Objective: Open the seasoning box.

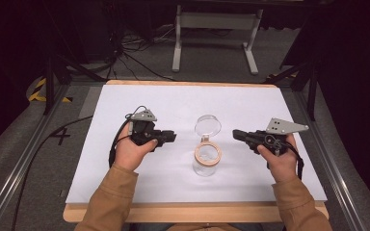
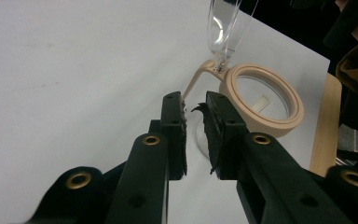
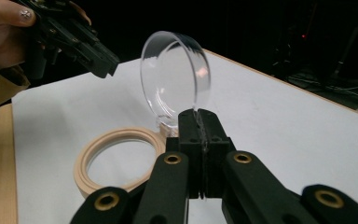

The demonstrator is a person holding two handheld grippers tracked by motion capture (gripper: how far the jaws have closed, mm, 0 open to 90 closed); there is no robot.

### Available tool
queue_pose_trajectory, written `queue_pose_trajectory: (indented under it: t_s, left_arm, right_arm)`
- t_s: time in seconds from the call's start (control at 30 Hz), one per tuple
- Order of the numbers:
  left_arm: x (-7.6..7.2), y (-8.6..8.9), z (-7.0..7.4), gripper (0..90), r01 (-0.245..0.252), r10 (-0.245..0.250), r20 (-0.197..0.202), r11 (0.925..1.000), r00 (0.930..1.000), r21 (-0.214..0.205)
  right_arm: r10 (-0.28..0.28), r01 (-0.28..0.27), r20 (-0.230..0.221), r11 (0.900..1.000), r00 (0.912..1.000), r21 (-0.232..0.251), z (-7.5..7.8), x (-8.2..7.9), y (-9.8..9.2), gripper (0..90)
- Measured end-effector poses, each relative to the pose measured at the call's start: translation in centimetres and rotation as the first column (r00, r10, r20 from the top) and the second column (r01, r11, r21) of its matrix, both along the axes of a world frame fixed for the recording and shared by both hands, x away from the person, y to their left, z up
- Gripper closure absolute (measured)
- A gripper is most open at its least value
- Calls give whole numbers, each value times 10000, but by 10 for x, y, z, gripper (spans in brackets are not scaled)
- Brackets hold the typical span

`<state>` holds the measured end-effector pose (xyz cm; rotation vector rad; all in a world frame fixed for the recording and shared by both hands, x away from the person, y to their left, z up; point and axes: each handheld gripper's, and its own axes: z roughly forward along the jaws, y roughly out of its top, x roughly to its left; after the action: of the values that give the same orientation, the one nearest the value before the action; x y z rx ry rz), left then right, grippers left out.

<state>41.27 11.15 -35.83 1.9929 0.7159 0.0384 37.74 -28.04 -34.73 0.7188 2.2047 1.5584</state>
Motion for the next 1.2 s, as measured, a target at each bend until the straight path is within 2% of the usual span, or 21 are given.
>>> queue_pose_trajectory:
  t_s: [0.13, 0.27, 0.33, 0.47, 0.6, 0.67, 0.73, 0.8, 0.9, 0.93, 1.03, 1.1, 1.13, 1.17, 1.2]
  left_arm:
    - [0, 1, 0, 758, -173, 174, -28, 9991, 9998, 396]
    - [1, 3, -2, 748, -266, 269, -47, 9981, 9996, 554]
    - [1, 3, -3, 744, -292, 299, -107, 9977, 9995, 609]
    - [3, 5, -5, 738, -376, 384, -80, 9961, 9992, 793]
    - [5, 7, -8, 731, -420, 437, -154, 9944, 9989, 973]
    - [7, 8, -10, 728, -484, 502, -143, 9933, 9986, 1050]
    - [9, 11, -13, 729, -680, 709, -216, 9912, 9973, 1136]
    - [10, 12, -15, 731, -746, 781, -259, 9903, 9966, 1175]
    - [14, 15, -21, 733, -825, 881, -378, 9881, 9954, 1299]
    - [14, 15, -21, 732, -825, 881, -378, 9881, 9954, 1299]
    - [15, 15, -24, 731, -898, 973, -487, 9865, 9941, 1372]
    - [17, 16, -27, 730, -863, 943, -516, 9864, 9942, 1399]
    - [17, 16, -28, 730, -874, 959, -544, 9862, 9939, 1409]
    - [18, 17, -29, 730, -912, 1003, -590, 9858, 9932, 1412]
    - [19, 17, -30, 730, -958, 1049, -594, 9855, 9927, 1399]
  right_arm:
    - [-299, 296, -198, 9994, 9994, -168, 1, 2, -13, 862]
    - [-816, 798, -389, 9958, 9959, -440, -1, 6, -28, 839]
    - [-1137, 1106, -522, 9921, 9921, -589, -3, 9, -36, 825]
    - [-1405, 1356, -1021, 9893, 9848, -534, -7, 14, -47, 790]
    - [-1974, 1874, -1325, 9787, 9713, -841, -11, 17, -57, 746]
    - [-2284, 2119, -1517, 9702, 9617, -1174, -14, 20, -62, 716]
    - [-2440, 2256, -1764, 9670, 9536, -1182, -20, 23, -68, 678]
    - [-2678, 2457, -2045, 9610, 9415, -1272, -27, 27, -73, 661]
    - [-3045, 2776, -2258, 9499, 9254, -1434, -36, 32, -79, 627]
    - [-3045, 2776, -2258, 9499, 9254, -1434, -36, 32, -79, 627]
    - [-3435, 3067, -2348, 9347, 9093, -1794, -45, 37, -85, 578]
    - [-3525, 3118, -2499, 9313, 9018, -1885, -51, 39, -88, 544]
    - [-3672, 3227, -2619, 9256, 8925, -1978, -57, 42, -90, 517]
    - [-3672, 3227, -2619, 9256, 8925, -1978, -57, 42, -90, 517]
    - [-3724, 3255, -2689, 9234, 8883, -2034, -60, 43, -90, 505]
